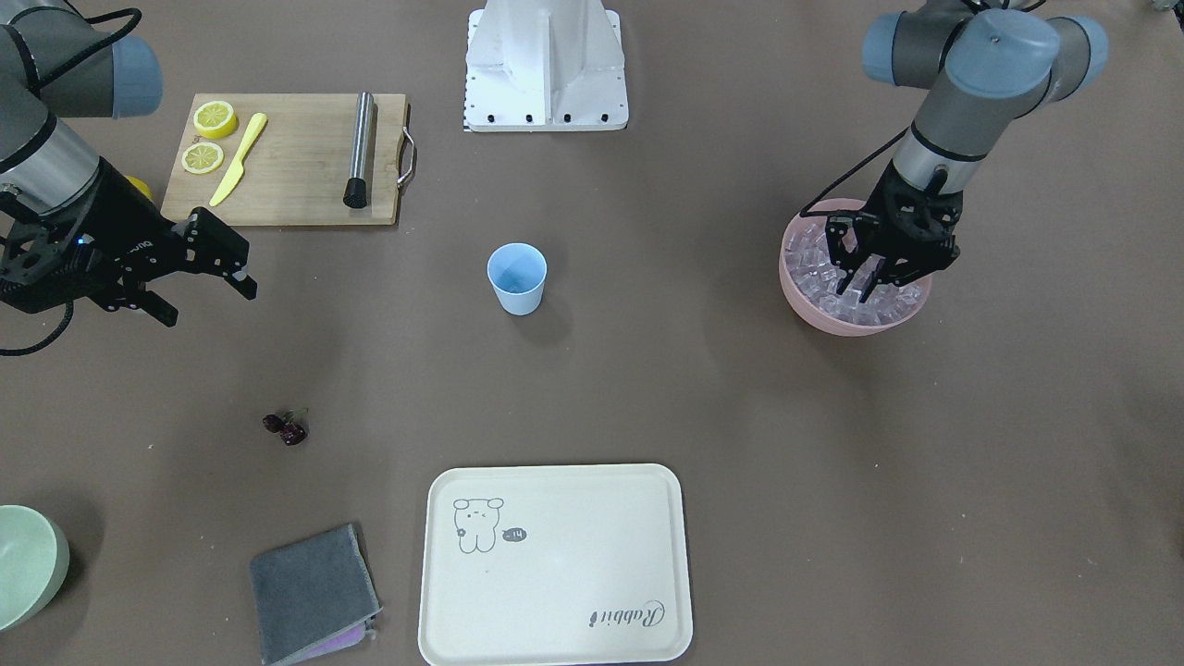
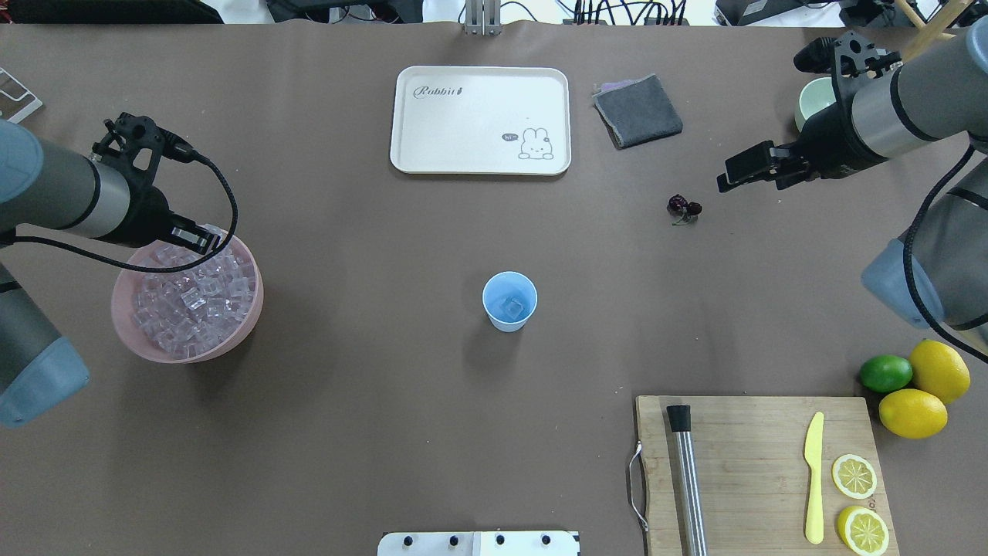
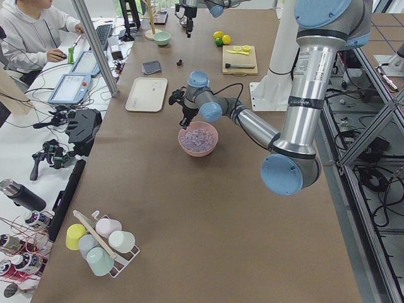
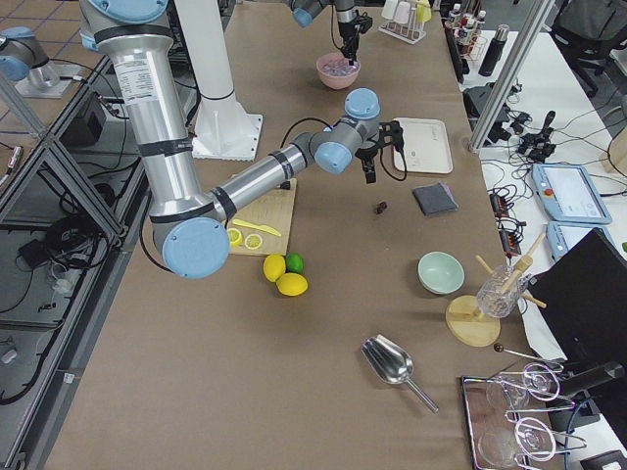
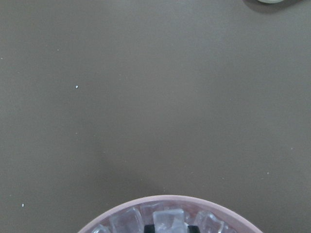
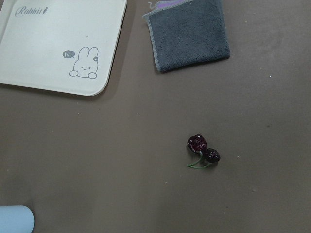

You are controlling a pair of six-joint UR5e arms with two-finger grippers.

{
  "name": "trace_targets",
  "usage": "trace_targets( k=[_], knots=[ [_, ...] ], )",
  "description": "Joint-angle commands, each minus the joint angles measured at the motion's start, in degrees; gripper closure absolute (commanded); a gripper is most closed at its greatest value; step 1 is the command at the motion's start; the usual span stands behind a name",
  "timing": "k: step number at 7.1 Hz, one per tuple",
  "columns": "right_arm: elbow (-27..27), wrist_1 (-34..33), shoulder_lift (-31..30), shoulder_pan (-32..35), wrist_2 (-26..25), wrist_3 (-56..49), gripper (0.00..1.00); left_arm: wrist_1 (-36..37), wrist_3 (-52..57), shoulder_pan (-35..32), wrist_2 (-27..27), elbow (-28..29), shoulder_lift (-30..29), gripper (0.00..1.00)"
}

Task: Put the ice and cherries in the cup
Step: 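Carry the ice cube with the left gripper over the cup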

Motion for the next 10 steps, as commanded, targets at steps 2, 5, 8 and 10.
trace_targets(
  k=[2, 5, 8, 10],
  knots=[
    [-0.1, 0.0, 0.2, -0.1, -0.1, 0.0, 0.0, 10.4, -10.7, 2.2, -0.7, -2.0, -13.2, 1.0],
    [-0.2, 0.0, 0.4, 0.0, -0.1, 0.0, 0.0, 10.6, -22.9, 10.3, 4.3, 3.4, -23.9, 1.0],
    [-0.1, 0.0, 0.3, -0.1, 0.3, 0.0, 0.0, 10.6, -27.0, 14.1, 8.8, 15.5, -37.0, 1.0],
    [0.2, 0.0, 0.2, -0.1, 0.6, 0.0, 0.0, 10.6, -29.3, 18.7, 16.5, 21.1, -42.1, 1.0]
  ],
)
